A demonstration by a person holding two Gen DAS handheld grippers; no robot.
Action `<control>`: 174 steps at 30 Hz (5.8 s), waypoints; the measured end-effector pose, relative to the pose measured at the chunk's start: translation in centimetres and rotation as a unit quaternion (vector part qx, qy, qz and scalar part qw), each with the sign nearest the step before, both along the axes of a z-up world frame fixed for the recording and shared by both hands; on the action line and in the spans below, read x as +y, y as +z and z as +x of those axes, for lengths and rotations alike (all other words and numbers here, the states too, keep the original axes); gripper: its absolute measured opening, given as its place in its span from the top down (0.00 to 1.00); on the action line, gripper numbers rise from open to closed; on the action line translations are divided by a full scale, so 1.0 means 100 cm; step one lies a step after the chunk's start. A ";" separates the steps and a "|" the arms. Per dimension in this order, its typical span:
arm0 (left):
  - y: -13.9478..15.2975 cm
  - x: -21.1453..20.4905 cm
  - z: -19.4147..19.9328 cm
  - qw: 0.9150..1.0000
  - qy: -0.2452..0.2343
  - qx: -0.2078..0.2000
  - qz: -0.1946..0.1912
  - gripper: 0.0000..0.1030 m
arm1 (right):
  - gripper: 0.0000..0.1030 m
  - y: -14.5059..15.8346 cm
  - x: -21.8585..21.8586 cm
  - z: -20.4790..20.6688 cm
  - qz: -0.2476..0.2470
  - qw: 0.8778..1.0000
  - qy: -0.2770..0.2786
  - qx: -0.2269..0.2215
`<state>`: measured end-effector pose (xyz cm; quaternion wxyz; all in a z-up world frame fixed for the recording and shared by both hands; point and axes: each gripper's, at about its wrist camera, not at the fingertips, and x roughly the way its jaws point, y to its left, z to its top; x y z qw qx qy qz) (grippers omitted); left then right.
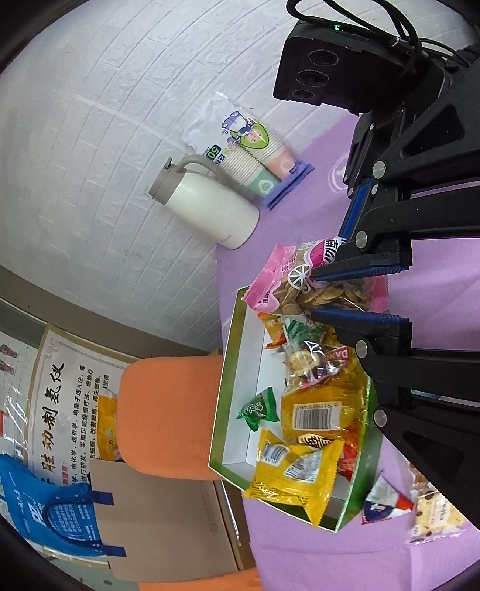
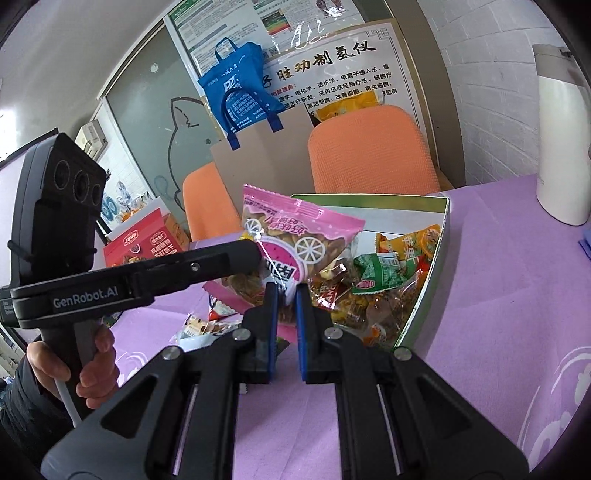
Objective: Organize snacks
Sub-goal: 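Carry the pink cookie bag into the green box and open the right tool, then withdraw both tools from the box toward the white packet, then grasp the white packet between both tools and lift it, then carry the white packet into the green box and open both tools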
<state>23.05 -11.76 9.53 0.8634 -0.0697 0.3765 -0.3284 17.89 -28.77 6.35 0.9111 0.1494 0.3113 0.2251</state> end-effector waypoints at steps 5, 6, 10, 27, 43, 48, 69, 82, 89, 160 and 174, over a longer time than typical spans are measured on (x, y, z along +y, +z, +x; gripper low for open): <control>-0.014 -0.006 0.027 1.000 -0.003 0.016 0.000 0.86 | 0.90 -0.013 -0.008 0.024 0.006 1.000 -0.003 0.012; -0.018 -0.007 0.032 1.000 -0.002 0.019 0.000 0.86 | 0.90 -0.016 -0.009 0.027 0.006 1.000 -0.003 0.014; -0.028 -0.010 0.041 0.999 0.001 0.017 0.028 0.63 | 0.73 -0.027 -0.006 0.038 -0.023 1.000 -0.002 0.018; -0.008 0.040 -0.008 0.994 0.087 -0.043 0.055 0.02 | 0.10 -0.006 -0.014 -0.002 -0.035 0.999 -0.034 -0.005; -0.046 0.132 -0.095 0.985 0.170 0.029 0.021 0.02 | 0.01 -0.003 0.022 -0.089 -0.036 0.998 -0.037 -0.034; -0.068 0.141 -0.098 0.988 0.147 0.045 0.019 0.02 | 0.01 -0.024 0.020 -0.113 0.004 0.999 -0.035 -0.003; -0.100 0.117 -0.053 0.995 0.040 0.082 0.046 0.03 | 0.01 -0.044 0.041 -0.135 -0.009 0.999 -0.035 0.020; -0.081 0.138 -0.074 0.997 0.052 0.055 -0.009 0.03 | 0.01 -0.058 0.050 -0.123 0.006 0.998 -0.041 0.057; -0.085 0.139 -0.064 0.997 0.063 0.053 -0.012 0.04 | 0.01 -0.062 0.054 -0.118 0.024 0.997 -0.047 0.059; -0.101 0.106 -0.069 0.992 -0.046 0.092 -0.074 0.59 | 0.74 -0.059 0.093 -0.089 -0.013 0.995 -0.006 0.096; -0.019 0.068 -0.022 0.998 -0.001 0.036 -0.042 0.59 | 0.74 0.001 0.065 -0.028 0.010 1.000 0.019 0.013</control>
